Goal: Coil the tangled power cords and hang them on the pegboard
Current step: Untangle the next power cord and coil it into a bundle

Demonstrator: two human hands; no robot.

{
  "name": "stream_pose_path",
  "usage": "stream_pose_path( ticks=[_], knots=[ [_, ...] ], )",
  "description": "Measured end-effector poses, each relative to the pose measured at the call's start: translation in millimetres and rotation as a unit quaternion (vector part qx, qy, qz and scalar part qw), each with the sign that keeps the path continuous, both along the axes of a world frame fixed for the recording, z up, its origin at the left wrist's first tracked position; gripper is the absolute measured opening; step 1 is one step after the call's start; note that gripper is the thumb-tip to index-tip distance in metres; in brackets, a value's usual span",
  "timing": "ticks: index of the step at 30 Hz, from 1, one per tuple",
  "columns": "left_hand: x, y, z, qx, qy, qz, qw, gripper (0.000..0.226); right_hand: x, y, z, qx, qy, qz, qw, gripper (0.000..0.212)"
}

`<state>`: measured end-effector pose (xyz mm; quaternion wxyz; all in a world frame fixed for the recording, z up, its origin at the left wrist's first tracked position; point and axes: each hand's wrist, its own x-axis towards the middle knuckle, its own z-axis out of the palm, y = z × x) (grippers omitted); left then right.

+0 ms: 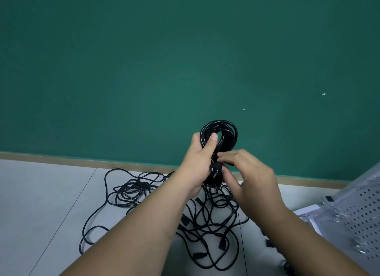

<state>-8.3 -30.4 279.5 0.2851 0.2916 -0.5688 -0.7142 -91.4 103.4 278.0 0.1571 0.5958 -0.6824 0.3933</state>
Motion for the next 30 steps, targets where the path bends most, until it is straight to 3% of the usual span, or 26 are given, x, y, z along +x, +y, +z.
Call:
stream_pose_path(
  ticks=[2,4,7,9,13,18,24,30],
  knots=[
    [1,-4,1,0.007,0.008,-0.014,1.0,0.031,-1,-1,-1,-0.024,-0.063,0.013,0.998,0.017],
    [3,-7,2,0.012,0.015,-0.033,0.999,0.039,0,-1,0,-0.043,-0.209,0.014,0.977,0.012],
    [-1,-5,1,0.03,0.037,-0.061,0.997,0.044,5,-4,5,-0.047,-0.481,0.005,0.875,0.011],
    [-3,-3,2,0.044,0.055,-0.07,0.995,0.046,3,-4,3,-0.021,-0.532,-0.024,0.846,0.021],
    [-1,-7,-3,0.024,0.039,-0.088,0.995,0.049,-12,0,-5,0.058,-0.476,-0.072,0.874,0.008],
    [-6,-12,-13,-0.014,-0.023,-0.069,0.997,0.063,-16,4,-3,0.089,-0.454,0.003,0.887,0.005],
    [-6,-9,-11,-0.029,-0.06,-0.019,0.998,0.031,-26,9,2,0.187,-0.413,0.079,0.888,0.008],
    [-8,-5,-7,0.001,-0.042,0.02,0.999,0.026,-32,9,8,0.2,-0.351,0.086,0.911,0.007]
  ],
)
